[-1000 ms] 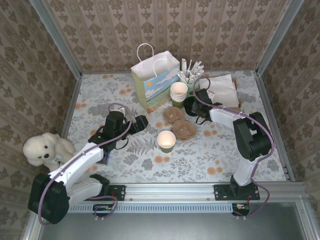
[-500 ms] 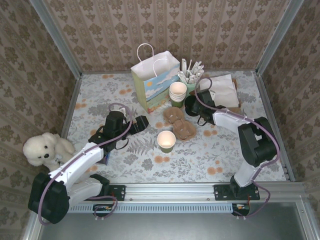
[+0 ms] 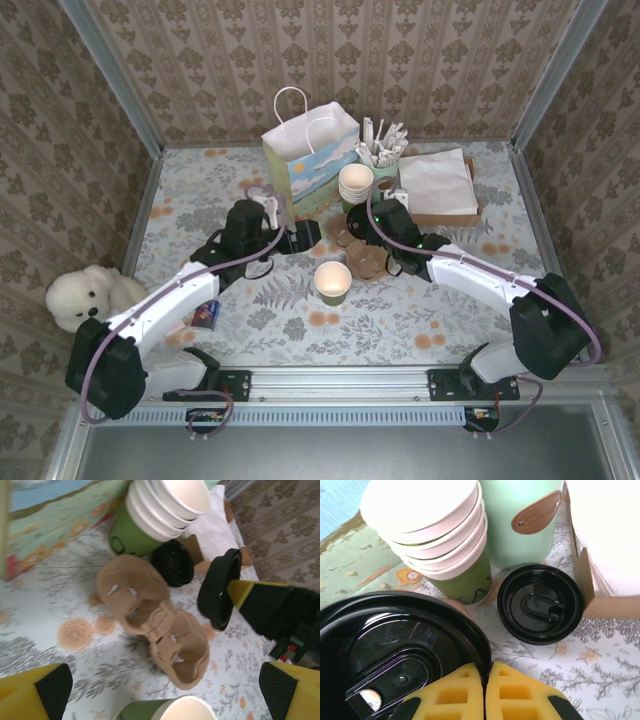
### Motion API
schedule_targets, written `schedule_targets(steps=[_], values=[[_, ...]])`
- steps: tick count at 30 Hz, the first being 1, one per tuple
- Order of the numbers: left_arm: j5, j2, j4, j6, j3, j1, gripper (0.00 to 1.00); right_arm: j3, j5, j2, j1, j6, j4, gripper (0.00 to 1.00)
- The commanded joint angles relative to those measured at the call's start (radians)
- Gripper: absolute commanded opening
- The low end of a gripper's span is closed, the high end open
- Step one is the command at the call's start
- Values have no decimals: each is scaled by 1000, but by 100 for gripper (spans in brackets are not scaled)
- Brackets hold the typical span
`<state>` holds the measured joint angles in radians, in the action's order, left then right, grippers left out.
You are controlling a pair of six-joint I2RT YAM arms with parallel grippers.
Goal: Pack the takeout coffee
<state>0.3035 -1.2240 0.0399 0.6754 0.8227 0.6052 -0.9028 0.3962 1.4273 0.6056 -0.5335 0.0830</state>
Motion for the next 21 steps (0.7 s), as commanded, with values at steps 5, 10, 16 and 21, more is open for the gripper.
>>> schedule_targets(steps=[5, 10, 16, 21], values=[[67, -130, -45, -2, 138, 42, 98, -66, 165, -30, 79, -151, 138, 8], [103, -215, -68, 9, 198, 57, 91, -97, 159, -30, 97, -185, 151, 8], [141, -282, -76, 16, 242, 69, 77, -109, 139, -30, 103, -203, 149, 8], [164, -314, -74, 10, 271, 80, 66, -126, 141, -30, 115, -200, 153, 8]])
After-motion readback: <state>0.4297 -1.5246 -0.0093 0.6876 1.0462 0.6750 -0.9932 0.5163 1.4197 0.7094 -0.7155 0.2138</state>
